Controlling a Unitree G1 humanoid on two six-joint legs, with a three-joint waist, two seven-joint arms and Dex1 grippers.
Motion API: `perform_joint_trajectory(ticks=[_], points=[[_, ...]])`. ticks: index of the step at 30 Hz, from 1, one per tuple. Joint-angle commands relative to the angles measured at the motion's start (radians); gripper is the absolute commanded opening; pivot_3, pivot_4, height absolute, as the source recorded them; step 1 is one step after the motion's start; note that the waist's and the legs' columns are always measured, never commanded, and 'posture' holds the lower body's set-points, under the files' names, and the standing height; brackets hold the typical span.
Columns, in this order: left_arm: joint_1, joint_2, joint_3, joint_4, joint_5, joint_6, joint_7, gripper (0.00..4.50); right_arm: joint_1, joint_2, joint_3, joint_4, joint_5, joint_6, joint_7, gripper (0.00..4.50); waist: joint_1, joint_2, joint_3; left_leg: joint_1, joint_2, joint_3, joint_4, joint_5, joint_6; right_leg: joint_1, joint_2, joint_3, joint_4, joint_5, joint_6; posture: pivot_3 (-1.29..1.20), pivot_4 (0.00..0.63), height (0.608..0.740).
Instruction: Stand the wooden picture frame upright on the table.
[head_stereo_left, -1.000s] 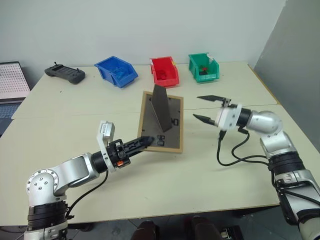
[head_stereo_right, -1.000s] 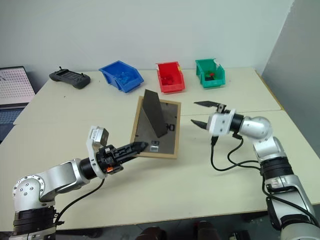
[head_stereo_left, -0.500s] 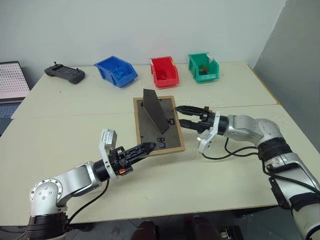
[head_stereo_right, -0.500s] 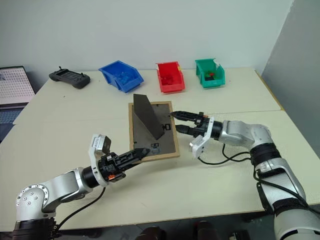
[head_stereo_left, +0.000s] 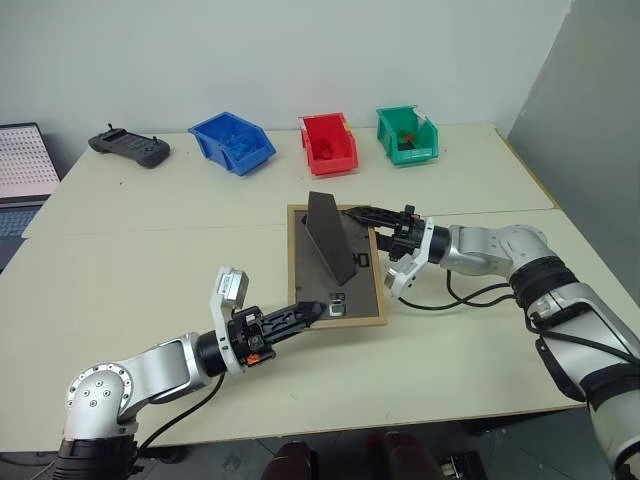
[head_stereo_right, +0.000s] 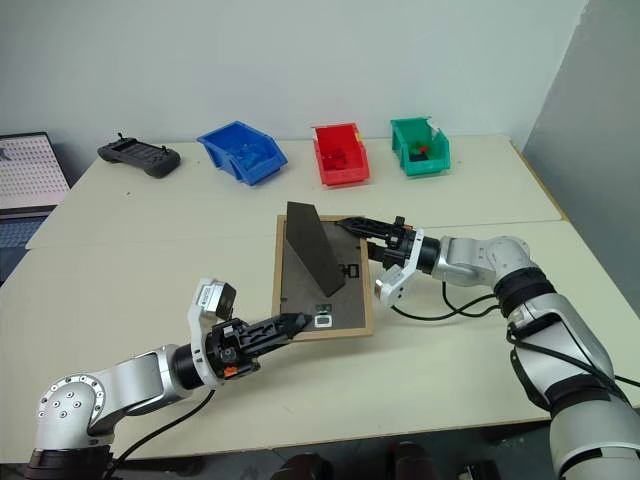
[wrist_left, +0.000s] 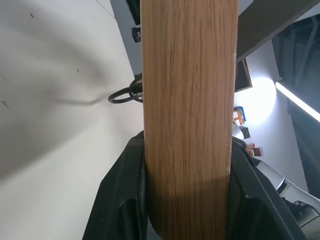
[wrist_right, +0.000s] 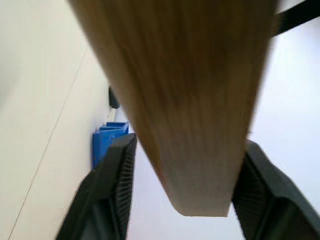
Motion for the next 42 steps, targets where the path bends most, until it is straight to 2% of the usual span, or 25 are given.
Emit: perform_joint_trajectory(ticks=[1, 7, 10, 11, 13, 17, 19, 20, 21, 22, 23, 24, 26, 27, 31, 33, 36, 42], points=[[-0.014, 0.01, 0.004, -0.036, -0.046, -0.01, -0.045, 1.36, -0.02, -0.024, 0.022, -0.028, 0.02, -0.039, -0.04, 1.62, 0.0, 0.0, 0.0, 0.0, 0.0, 0.0, 0.0, 0.0, 0.0, 0.0, 0.0, 0.0, 0.0, 0.0, 0.0, 0.0, 0.15, 0.74], [-0.025, 0.026, -0.008, -0.052, -0.046, -0.023, -0.031, 1.36, -0.021, -0.046, 0.036, -0.05, 0.027, -0.053, -0.06, 1.46, 0.0, 0.0, 0.0, 0.0, 0.0, 0.0, 0.0, 0.0, 0.0, 0.0, 0.0, 0.0, 0.0, 0.0, 0.0, 0.0, 0.15, 0.74], [-0.036, 0.037, -0.004, -0.059, -0.046, -0.061, 0.034, 1.36, -0.026, -0.058, 0.034, -0.047, 0.041, -0.067, -0.052, 1.45, 0.0, 0.0, 0.0, 0.0, 0.0, 0.0, 0.0, 0.0, 0.0, 0.0, 0.0, 0.0, 0.0, 0.0, 0.0, 0.0, 0.15, 0.74], [-0.041, 0.04, 0.006, -0.051, -0.046, -0.068, 0.044, 2.0, -0.027, -0.063, 0.033, -0.046, 0.046, -0.072, -0.047, 1.45, 0.001, 0.0, 0.0, 0.0, 0.0, 0.0, 0.0, 0.0, 0.0, 0.0, 0.0, 0.0, 0.0, 0.0, 0.0, 0.0, 0.15, 0.74], [-0.06, 0.032, 0.052, -0.017, -0.046, -0.082, 0.052, 2.36, -0.03, -0.068, 0.03, -0.02, 0.081, -0.095, -0.015, 1.35, 0.002, -0.001, 0.0, 0.0, 0.0, -0.001, 0.0, 0.0, 0.0, 0.001, 0.0, 0.0, 0.0, 0.0, 0.0, 0.0, 0.15, 0.74], [-0.1, 0.099, 0.236, 0.012, -0.046, -0.118, 0.063, 3.37, -0.05, -0.031, 0.023, 0.126, 0.257, -0.186, 0.147, 1.3, -0.001, -0.003, 0.002, 0.001, 0.002, 0.001, 0.0, 0.0, 0.0, 0.001, 0.001, 0.0, 0.0, 0.0, 0.0, 0.0, 0.15, 0.74], [-0.064, 0.158, 0.306, -0.023, -0.046, -0.142, 0.1, 3.75, -0.064, 0.036, 0.016, 0.259, 0.407, -0.215, 0.317, 1.3, -0.008, -0.003, 0.002, 0.001, 0.002, 0.002, 0.0, 0.0, 0.0, 0.002, 0.002, 0.0, 0.0, 0.0, -0.001, 0.0, 0.15, 0.74], [-0.031, 0.194, 0.329, -0.063, -0.042, -0.153, 0.128, 4.0, -0.057, 0.089, -0.016, 0.325, 0.539, -0.192, 0.487, 1.3, -0.016, -0.005, 0.002, 0.002, 0.003, 0.003, 0.0, 0.0, 0.0, 0.002, 0.002, 0.001, -0.001, 0.0, -0.001, 0.0, 0.15, 0.74], [0.005, 0.22, 0.343, -0.113, -0.022, -0.156, 0.141, 4.19, -0.025, 0.147, -0.069, 0.324, 0.741, -0.08, 0.752, 1.3, -0.025, -0.006, 0.003, 0.002, 0.005, 0.003, 0.0, 0.0, 0.0, 0.003, 0.002, 0.001, -0.001, -0.001, -0.001, 0.0, 0.15, 0.74], [0.031, 0.237, 0.348, -0.149, -0.011, -0.163, 0.15, 4.3, -0.002, 0.187, -0.112, 0.317, 0.891, 0.006, 0.953, 1.3, -0.028, -0.006, 0.003, 0.005, 0.006, 0.004, 0.0, 0.0, 0.001, 0.005, 0.003, 0.001, -0.002, -0.001, -0.003, 0.0, 0.15, 0.74], [0.073, 0.251, 0.353, -0.208, 0.052, -0.158, 0.143, 4.5, 0.017, 0.236, -0.175, 0.279, 1.055, 0.156, 1.174, 1.3, -0.032, -0.007, 0.003, 0.006, 0.006, 0.004, 0.0, 0.0, 0.001, 0.006, 0.003, 0.001, -0.002, -0.002, -0.003, 0.0, 0.15, 0.74], [0.113, 0.258, 0.346, -0.272, 0.135, -0.166, 0.147, 4.5, 0.021, 0.283, -0.242, 0.245, 1.184, 0.339, 1.356, 1.3, -0.032, -0.006, 0.003, 0.007, 0.009, 0.004, 0.0, -0.001, 0.002, 0.009, 0.005, 0.001, -0.004, -0.002, -0.004, 0.0, 0.15, 0.74], [0.16, 0.245, 0.309, -0.394, 0.334, -0.219, 0.166, 4.5, -0.011, 0.361, -0.357, 0.225, 1.346, 0.729, 1.573, 1.3, -0.027, -0.003, 0.005, 0.006, 0.012, 0.004, 0.0, -0.001, 0.002, 0.008, 0.006, 0.0, -0.005, -0.002, -0.004, 0.0, 0.15, 0.74], [0.168, 0.226, 0.287, -0.434, 0.408, -0.251, 0.176, 4.5, -0.029, 0.383, -0.39, 0.222, 1.39, 0.887, 1.632, 1.29, -0.02, -0.002, 0.006, 0.006, 0.012, 0.003, 0.0, -0.001, 0.002, 0.008, 0.006, 0.0, -0.005, -0.002, -0.004, 0.0, 0.15, 0.74], [0.175, 0.147, 0.183, -0.515, 0.658, -0.358, 0.152, 4.5, -0.072, 0.427, -0.441, 0.238, 1.423, 1.18, 1.681, 1.29, 0.01, 0.001, 0.008, 0.003, 0.012, 0.001, -0.002, -0.004, -0.002, 0.003, 0.007, -0.005, -0.002, 0.0, -0.008, 0.0, 0.15, 0.74], [0.19, 0.129, 0.111, -0.514, 0.819, -0.415, 0.108, 4.5, -0.084, 0.447, -0.45, 0.285, 1.405, 1.246, 1.662, 1.29, 0.015, 0.001, 0.008, 0.003, 0.012, 0.0, -0.001, -0.004, -0.002, 0.003, 0.007, -0.005, -0.001, 0.0, -0.008, 0.0, 0.15, 0.74], [0.212, 0.109, 0.055, -0.501, 0.958, -0.478, 0.054, 4.5, -0.088, 0.464, -0.475, 0.33, 1.394, 1.307, 1.619, 1.29, 0.015, 0.002, 0.008, 0.003, 0.012, 0.002, -0.002, -0.004, -0.002, 0.003, 0.007, -0.004, -0.001, 0.0, -0.008, 0.0, 0.15, 0.74], [0.258, 0.064, 0.026, -0.445, 1.091, -0.551, -0.046, 4.5, -0.019, 0.468, -0.432, 0.344, 1.278, 1.131, 1.533, 1.29, 0.009, 0.002, 0.008, -0.001, 0.012, 0.004, -0.001, -0.004, -0.002, -0.002, 0.007, -0.003, -0.001, 0.0, -0.008, 0.0, 0.15, 0.74]])
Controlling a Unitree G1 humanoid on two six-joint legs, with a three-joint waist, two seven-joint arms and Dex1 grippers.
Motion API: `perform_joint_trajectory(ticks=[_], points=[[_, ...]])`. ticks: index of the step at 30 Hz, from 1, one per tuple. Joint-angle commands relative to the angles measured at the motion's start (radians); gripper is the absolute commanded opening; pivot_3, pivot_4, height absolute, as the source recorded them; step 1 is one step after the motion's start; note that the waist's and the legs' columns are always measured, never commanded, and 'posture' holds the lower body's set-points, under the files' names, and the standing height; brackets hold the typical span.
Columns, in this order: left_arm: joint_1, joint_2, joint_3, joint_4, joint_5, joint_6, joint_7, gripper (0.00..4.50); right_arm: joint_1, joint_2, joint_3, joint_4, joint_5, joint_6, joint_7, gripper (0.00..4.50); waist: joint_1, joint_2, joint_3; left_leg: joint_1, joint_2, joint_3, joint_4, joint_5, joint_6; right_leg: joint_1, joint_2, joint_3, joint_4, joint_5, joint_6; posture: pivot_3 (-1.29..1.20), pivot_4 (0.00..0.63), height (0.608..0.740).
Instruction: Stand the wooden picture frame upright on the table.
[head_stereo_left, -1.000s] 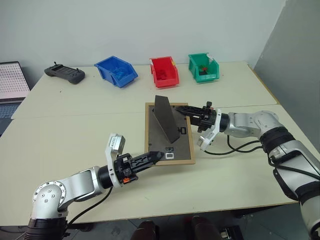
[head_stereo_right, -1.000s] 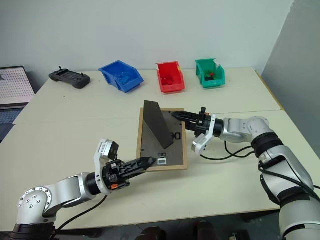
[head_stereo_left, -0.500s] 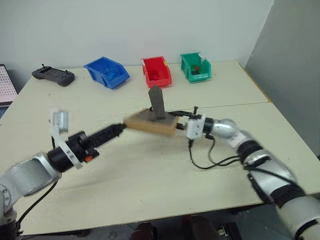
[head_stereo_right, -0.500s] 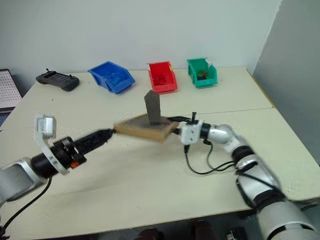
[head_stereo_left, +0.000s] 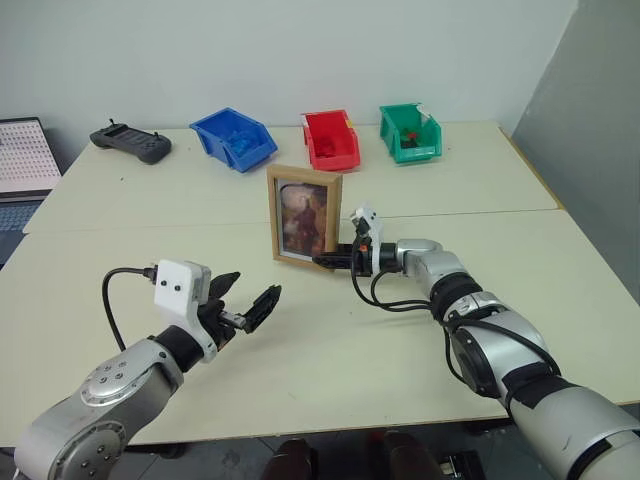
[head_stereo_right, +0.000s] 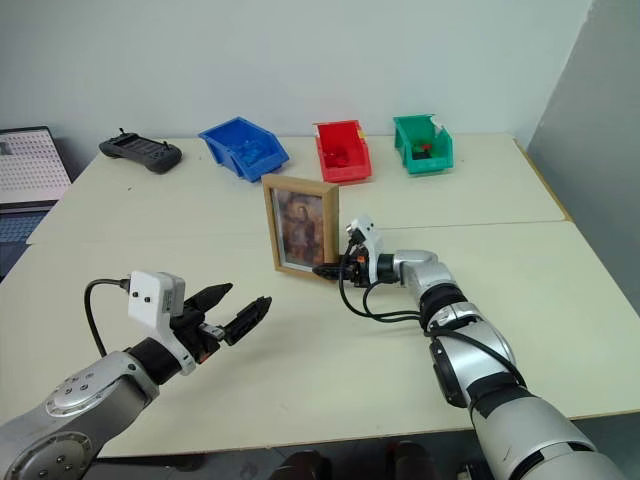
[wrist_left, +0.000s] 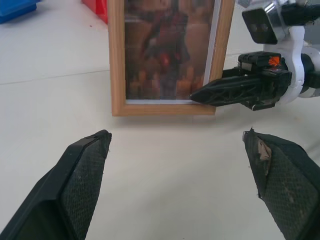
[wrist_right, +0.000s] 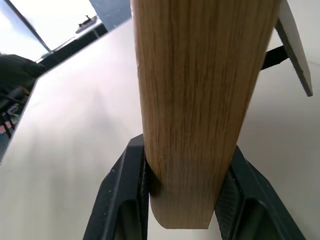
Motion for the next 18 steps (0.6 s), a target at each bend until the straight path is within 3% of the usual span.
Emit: perform_joint_trajectory(ticks=[1, 8, 10, 12, 18], points=[[0.002, -0.02, -0.007, 0.021, 0.067, -0.045, -0.063, 4.5, 0.032, 0.003, 0.003, -0.027, -0.056, -0.141, -0.046, 1.29, -0.003, 0.0, 0.0, 0.0, 0.0, 0.0, 0.0, 0.0, 0.0, 0.0, 0.0, 0.0, 0.0, 0.0, 0.0, 0.0, 0.15, 0.74], [-0.057, -0.036, -0.009, 0.09, 0.101, -0.029, -0.137, 4.5, 0.102, 0.011, -0.006, -0.046, -0.088, -0.195, -0.063, 1.29, -0.007, -0.001, 0.0, 0.001, 0.0, 0.0, 0.0, 0.0, 0.0, 0.002, 0.0, -0.001, 0.001, 0.0, 0.0, 0.0, 0.15, 0.74], [-0.074, -0.032, -0.006, 0.108, 0.102, -0.021, -0.155, 4.5, 0.111, 0.008, -0.014, -0.057, -0.079, -0.173, -0.053, 2.0, -0.006, -0.001, 0.0, 0.001, 0.0, -0.001, 0.0, 0.0, 0.0, 0.002, 0.0, -0.001, 0.001, 0.0, 0.0, 0.0, 0.15, 0.74], [-0.089, -0.021, -0.003, 0.123, 0.107, -0.012, -0.176, 4.5, 0.119, -0.001, -0.018, -0.074, -0.075, -0.156, -0.046, 2.28, -0.008, -0.001, 0.0, 0.002, 0.0, -0.001, 0.0, 0.0, 0.0, 0.002, 0.0, -0.001, 0.001, 0.0, 0.0, 0.0, 0.15, 0.74], [-0.157, 0.029, 0.028, 0.2, 0.106, 0.02, -0.261, 4.5, 0.202, -0.101, -0.008, -0.218, -0.079, -0.098, -0.016, 3.77, -0.005, -0.001, 0.0, 0.001, 0.0, -0.002, 0.001, 0.0, 0.0, 0.002, 0.0, -0.002, 0.0, 0.0, 0.0, 0.0, 0.15, 0.74]])
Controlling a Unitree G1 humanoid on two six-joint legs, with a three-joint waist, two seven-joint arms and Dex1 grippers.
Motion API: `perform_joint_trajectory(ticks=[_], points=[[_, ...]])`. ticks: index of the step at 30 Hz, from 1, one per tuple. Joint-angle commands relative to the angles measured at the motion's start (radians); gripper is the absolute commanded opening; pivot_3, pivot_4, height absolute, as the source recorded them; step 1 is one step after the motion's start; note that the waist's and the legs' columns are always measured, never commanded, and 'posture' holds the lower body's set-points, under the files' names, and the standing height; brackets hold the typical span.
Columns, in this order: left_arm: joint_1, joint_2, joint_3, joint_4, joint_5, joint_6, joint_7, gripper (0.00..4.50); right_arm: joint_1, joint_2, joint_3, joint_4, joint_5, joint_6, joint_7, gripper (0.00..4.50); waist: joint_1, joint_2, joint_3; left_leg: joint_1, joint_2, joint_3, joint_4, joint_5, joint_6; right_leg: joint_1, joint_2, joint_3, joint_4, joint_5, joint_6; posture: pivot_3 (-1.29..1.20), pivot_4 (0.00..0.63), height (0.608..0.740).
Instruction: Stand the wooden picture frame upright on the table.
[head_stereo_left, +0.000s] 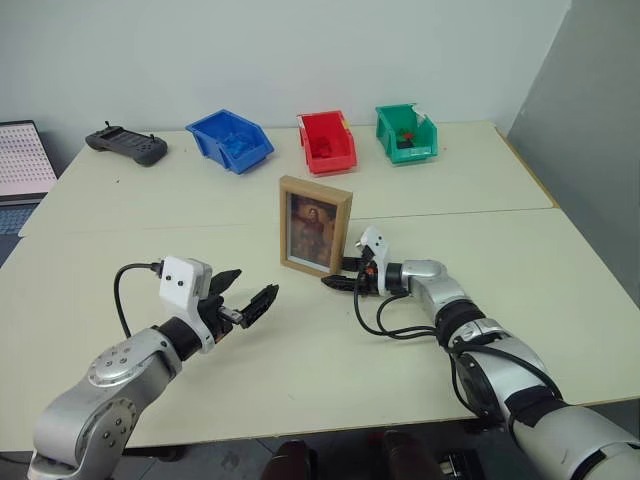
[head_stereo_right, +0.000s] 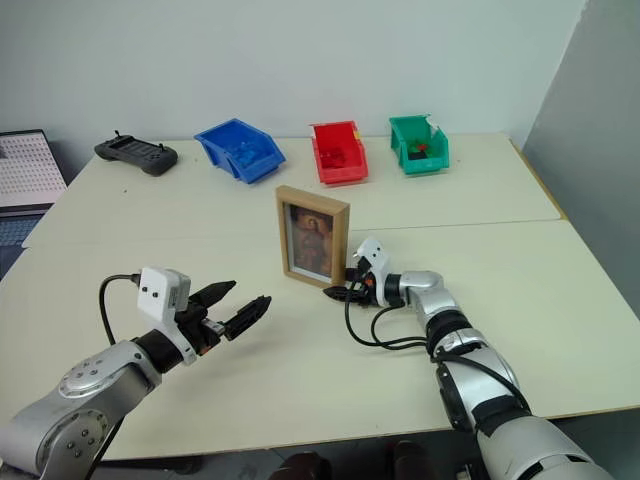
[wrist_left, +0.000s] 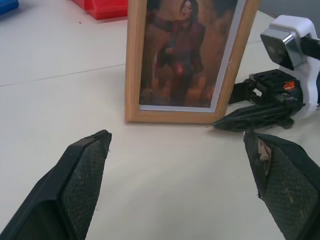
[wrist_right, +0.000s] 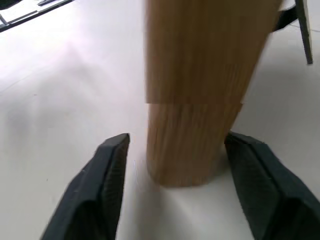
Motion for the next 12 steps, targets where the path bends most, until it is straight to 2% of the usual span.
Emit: perform_joint_trajectory(ticks=[1, 3, 5, 8, 12], points=[[-0.043, 0.046, 0.046, 0.032, -0.011, 0.025, -0.061, 4.5, 0.062, -0.085, 0.004, -0.147, -0.019, 0.05, 0.02, 4.08, 0.0, 0.0, 0.0, 0.0, 0.0, 0.0, 0.0, 0.0, 0.0, 0.0, 0.0, 0.0, 0.0, 0.0, 0.0, 0.0, 0.15, 0.74], [-0.071, 0.095, 0.076, 0.069, -0.025, 0.05, -0.109, 4.5, 0.13, -0.169, 0.024, -0.313, -0.036, 0.117, 0.039, 4.46, 0.003, 0.0, 0.0, 0.0, 0.0, 0.0, 0.0, 0.0, 0.0, 0.0, 0.0, 0.0, 0.0, 0.0, 0.0, 0.0, 0.15, 0.74], [-0.104, 0.156, 0.106, 0.127, -0.038, 0.083, -0.167, 4.5, 0.197, -0.258, 0.022, -0.545, -0.011, 0.248, 0.072, 4.49, 0.005, 0.0, 0.0, -0.001, 0.0, -0.001, 0.0, 0.0, 0.0, 0.0, 0.0, -0.002, 0.0, 0.0, 0.0, 0.0, 0.15, 0.74], [-0.167, 0.258, 0.141, 0.241, -0.043, 0.113, -0.279, 4.5, 0.25, -0.386, -0.018, -0.912, 0.123, 0.552, 0.135, 4.49, 0.004, 0.002, 0.001, -0.002, 0.0, -0.002, 0.0, -0.002, 0.004, 0.0, 0.0, -0.002, 0.0, 0.0, 0.0, 0.0, 0.15, 0.74], [-0.254, 0.349, 0.126, 0.342, -0.035, 0.136, -0.405, 4.5, 0.243, -0.434, -0.072, -1.152, 0.258, 0.82, 0.085, 4.49, -0.009, 0.002, 0.002, -0.001, 0.002, -0.002, -0.001, -0.002, 0.004, -0.001, 0.002, -0.002, 0.0, 0.0, 0.0, 0.0, 0.15, 0.74]])
